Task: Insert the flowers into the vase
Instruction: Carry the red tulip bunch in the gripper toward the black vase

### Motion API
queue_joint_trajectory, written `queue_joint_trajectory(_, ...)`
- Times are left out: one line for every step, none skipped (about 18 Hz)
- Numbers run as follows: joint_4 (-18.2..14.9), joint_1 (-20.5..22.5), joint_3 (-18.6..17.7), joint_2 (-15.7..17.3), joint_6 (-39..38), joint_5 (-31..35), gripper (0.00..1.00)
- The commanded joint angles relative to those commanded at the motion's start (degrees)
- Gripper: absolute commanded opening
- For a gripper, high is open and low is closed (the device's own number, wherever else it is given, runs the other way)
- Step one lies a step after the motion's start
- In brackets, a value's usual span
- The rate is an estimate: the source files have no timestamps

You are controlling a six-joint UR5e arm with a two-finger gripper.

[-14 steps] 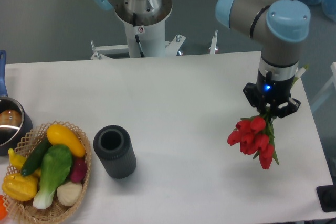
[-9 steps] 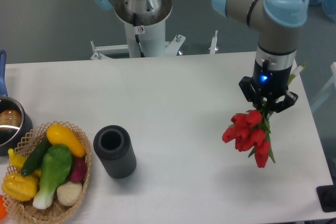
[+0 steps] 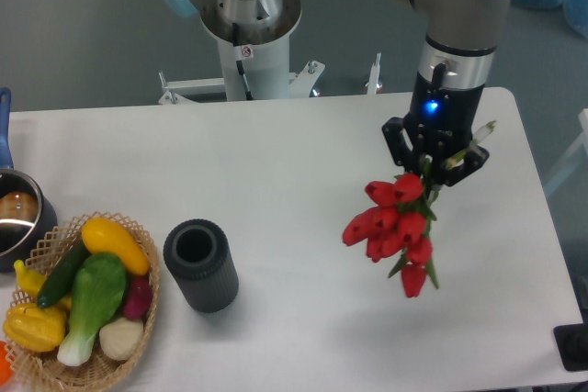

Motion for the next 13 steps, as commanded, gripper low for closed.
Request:
queue_joint_trajectory(1.32, 0.09, -0.26, -0.09, -1.75, -2.73, 0.00)
queue_joint_trajectory(2.81, 0.26, -0.35, -0.09, -3.77, -5.45, 0.00)
queue_joint_trajectory(4.30, 0.35, -0.53, -0.17, -5.79, -7.74, 0.00)
queue_joint_trajectory(5.71, 0.53, -0.79, -0.17, -7.29, -9.59, 0.00)
queue_joint_trajectory(6.60, 0.44, -1.14, -0.17, -8.08, -10.83, 0.00)
queue_joint_trajectory(6.87, 0.35, -1.67, -0.09, -8.44, -11.54, 0.00)
queue_joint_trajectory(6.87, -0.17, -2.02, 0.00, -8.53, -11.80, 0.00)
queue_joint_trajectory(6.87, -0.43, -2.63, 0.17, -8.79, -11.81, 0.00)
queue_joint_trajectory(6.87, -0.96, -3.07, 0.26, -9.14, -11.98, 0.00)
queue_joint_trajectory(6.87, -2.10, -3.17, 0.18, -10.02, -11.90, 0.00)
queue_joint_trajectory(6.96, -2.89, -3.17, 0.09, -11.16, -12.24, 0.00)
queue_joint_trajectory(6.96, -3.16, -3.17, 0.00, -12.13, -13.64, 0.00)
queue_joint_trajectory(6.96, -3.25, -3.17, 0.00, -13.09, -16.09, 0.00)
